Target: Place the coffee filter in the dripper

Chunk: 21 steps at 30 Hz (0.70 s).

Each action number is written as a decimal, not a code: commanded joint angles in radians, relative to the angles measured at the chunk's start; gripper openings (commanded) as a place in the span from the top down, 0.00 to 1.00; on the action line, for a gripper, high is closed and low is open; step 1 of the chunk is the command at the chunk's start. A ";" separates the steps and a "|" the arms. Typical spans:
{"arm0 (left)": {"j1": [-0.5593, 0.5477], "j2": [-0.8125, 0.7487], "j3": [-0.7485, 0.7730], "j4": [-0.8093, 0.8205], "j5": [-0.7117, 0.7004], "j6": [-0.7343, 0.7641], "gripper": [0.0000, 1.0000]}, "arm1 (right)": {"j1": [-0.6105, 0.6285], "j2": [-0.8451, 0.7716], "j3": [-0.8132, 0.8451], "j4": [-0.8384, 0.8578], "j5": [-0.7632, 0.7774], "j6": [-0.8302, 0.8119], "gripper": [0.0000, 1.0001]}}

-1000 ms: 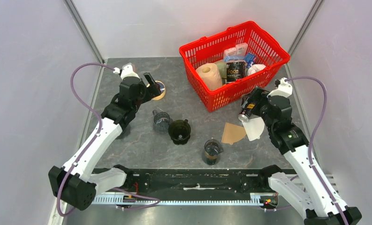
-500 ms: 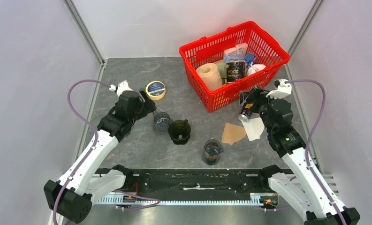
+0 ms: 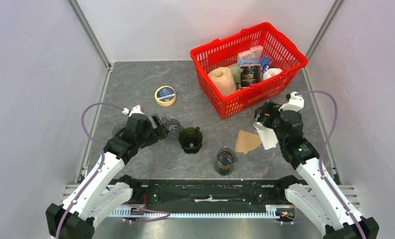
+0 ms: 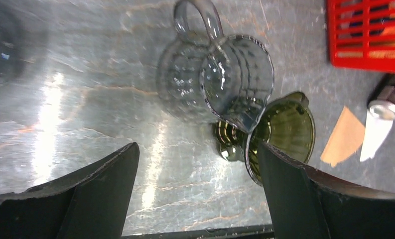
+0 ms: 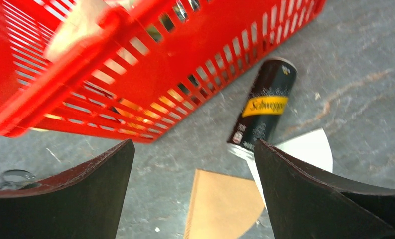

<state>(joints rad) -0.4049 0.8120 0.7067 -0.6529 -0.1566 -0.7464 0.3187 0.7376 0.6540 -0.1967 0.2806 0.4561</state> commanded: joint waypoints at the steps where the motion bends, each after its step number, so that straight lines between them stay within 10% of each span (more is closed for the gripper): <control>1: -0.032 0.038 -0.079 0.205 0.181 -0.065 0.05 | 0.001 -0.055 -0.074 0.026 0.036 0.014 0.03; 21: -0.258 0.307 -0.028 0.370 -0.040 -0.092 0.15 | 0.000 -0.064 -0.165 0.079 0.086 0.047 0.03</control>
<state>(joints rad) -0.6388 1.0855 0.6247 -0.3401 -0.1551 -0.8112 0.3187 0.6548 0.4805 -0.1478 0.3531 0.4896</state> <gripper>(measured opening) 0.877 0.971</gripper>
